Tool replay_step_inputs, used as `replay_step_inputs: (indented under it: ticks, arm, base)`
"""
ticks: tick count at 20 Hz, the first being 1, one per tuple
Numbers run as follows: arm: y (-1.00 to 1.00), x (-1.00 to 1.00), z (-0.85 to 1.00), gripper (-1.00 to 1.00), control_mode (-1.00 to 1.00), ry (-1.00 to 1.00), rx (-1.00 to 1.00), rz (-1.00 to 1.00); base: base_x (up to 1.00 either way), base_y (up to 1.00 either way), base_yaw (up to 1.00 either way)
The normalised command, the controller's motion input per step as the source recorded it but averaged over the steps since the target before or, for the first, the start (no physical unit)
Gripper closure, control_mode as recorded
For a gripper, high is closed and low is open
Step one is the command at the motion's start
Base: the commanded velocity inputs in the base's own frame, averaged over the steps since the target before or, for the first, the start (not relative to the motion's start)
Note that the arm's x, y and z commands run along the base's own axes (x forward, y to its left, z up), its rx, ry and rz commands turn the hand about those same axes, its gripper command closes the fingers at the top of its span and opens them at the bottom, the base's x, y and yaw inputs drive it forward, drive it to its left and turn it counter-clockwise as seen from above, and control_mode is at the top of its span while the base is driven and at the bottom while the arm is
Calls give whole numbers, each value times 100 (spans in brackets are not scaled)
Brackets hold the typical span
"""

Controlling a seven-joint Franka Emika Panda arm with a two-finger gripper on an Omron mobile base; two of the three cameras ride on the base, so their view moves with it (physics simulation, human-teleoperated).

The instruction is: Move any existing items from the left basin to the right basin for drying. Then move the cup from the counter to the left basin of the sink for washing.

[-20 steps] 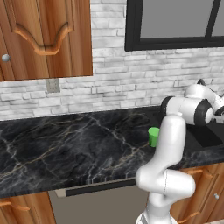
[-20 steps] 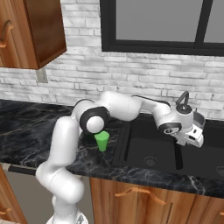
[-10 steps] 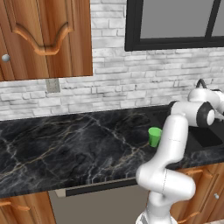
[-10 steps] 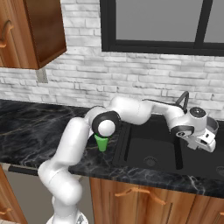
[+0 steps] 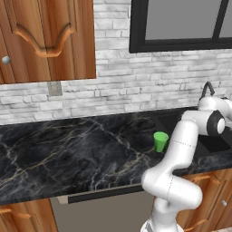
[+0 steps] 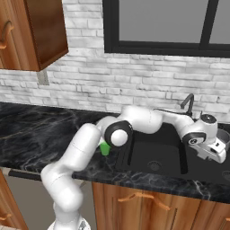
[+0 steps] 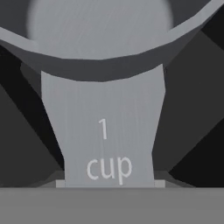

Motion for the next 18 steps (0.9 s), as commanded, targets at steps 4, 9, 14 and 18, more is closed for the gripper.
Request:
replay_step_inputs:
  ticks: [4, 9, 14, 18]
  arm:
    - [-14, 0, -23, 100, -100, 0, 4, -8]
    - [-10, 0, -27, 100, -100, 0, 7, -2]
    - [-9, 0, -20, 100, -100, 0, 5, 0]
    - [-11, 0, -16, 100, -100, 0, 2, 0]
  base:
    - [0, 0, 0]
    - [0, 0, 0]
    - [0, 0, 0]
    - [0, 0, 0]
